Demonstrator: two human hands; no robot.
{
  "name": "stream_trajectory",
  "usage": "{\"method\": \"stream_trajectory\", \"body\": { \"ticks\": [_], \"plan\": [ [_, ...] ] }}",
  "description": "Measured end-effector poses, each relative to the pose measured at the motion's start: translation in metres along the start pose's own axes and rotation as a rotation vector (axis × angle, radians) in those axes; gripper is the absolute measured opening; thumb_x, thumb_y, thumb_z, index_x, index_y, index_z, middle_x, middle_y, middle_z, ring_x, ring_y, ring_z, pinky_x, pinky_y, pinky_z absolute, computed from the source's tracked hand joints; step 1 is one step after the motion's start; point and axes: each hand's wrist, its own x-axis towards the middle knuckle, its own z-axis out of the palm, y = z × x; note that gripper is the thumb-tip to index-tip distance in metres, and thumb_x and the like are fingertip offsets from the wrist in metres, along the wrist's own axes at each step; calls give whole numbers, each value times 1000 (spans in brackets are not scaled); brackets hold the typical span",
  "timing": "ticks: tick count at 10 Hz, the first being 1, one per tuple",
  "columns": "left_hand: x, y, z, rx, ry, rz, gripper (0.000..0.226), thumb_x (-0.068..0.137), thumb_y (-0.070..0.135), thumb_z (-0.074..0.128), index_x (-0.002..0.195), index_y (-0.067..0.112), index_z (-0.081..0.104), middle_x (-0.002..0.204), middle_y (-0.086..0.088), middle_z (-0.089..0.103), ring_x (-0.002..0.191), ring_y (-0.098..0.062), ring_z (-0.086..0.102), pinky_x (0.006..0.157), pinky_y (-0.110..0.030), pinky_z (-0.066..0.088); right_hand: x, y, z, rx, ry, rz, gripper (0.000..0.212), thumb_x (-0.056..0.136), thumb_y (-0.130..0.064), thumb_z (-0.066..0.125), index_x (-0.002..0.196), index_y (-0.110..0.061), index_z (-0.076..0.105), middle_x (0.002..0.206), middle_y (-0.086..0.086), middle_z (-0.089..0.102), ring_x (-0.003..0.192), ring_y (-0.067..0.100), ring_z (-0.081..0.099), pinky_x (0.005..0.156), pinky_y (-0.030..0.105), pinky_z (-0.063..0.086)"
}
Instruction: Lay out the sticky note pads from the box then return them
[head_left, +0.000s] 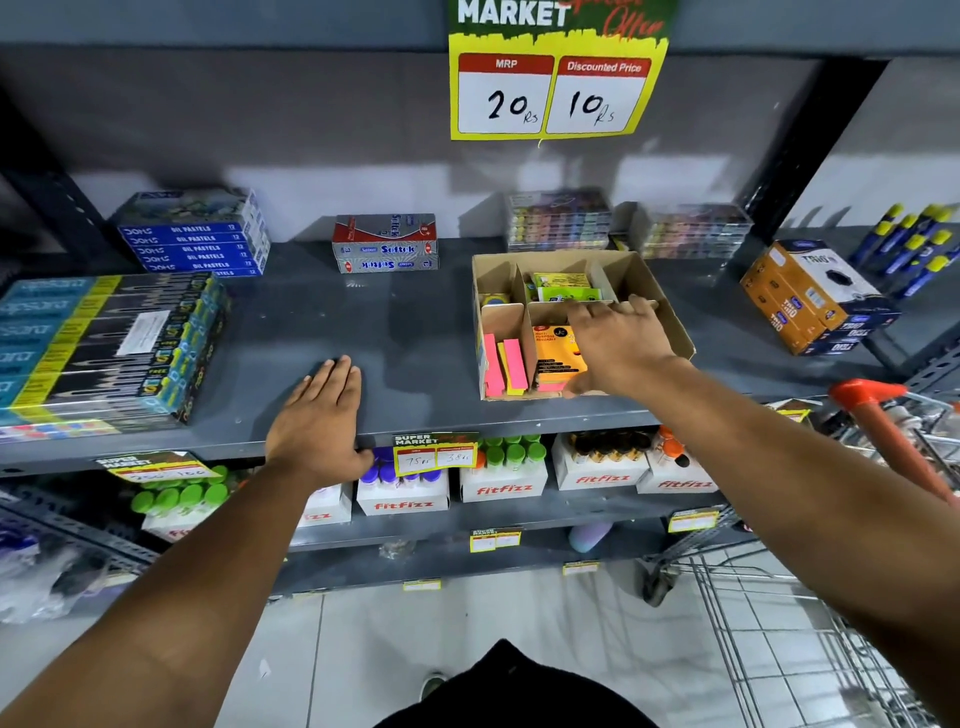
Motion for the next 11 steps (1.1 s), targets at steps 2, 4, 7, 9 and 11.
{"method": "stream_trajectory", "body": {
  "ticks": [2,4,7,9,11],
  "plan": [
    [-1,0,-2,-12,0,6,109,66,56,58,147,7,4,159,-12,2,145,-23,-1,119,-39,7,-6,2,1,-6,22,11,116,49,-67,80,139,-14,29,132,12,55,121,34,50,103,55,30],
    [-1,1,-2,-19,1,6,109,66,56,59,147,7,4,159,-12,1,145,-23,-1,118,-39,7,-8,7,1,-52,52,44,117,54,-65,80,142,-13,25,130,13,56,119,33,51,102,53,31],
    [-1,0,-2,-28,12,5,109,65,56,58,147,8,5,159,-12,3,145,-23,0,118,-39,7,-7,0,3,-25,90,56,117,55,-68,77,144,-14,23,130,13,55,121,33,49,103,53,28],
    [-1,1,-2,-37,10,3,109,65,56,57,147,8,3,159,-11,1,145,-23,-1,118,-39,6,-6,-6,0,24,79,108,116,57,-64,79,144,-13,23,132,14,53,123,34,46,104,55,29],
    [-1,-1,0,-18,13,17,111,64,58,56,147,8,3,159,-11,1,145,-23,-1,118,-39,6,-12,-4,-1,60,99,140,117,56,-64,79,145,-14,21,132,14,51,123,34,44,105,54,28]
  ]
}}
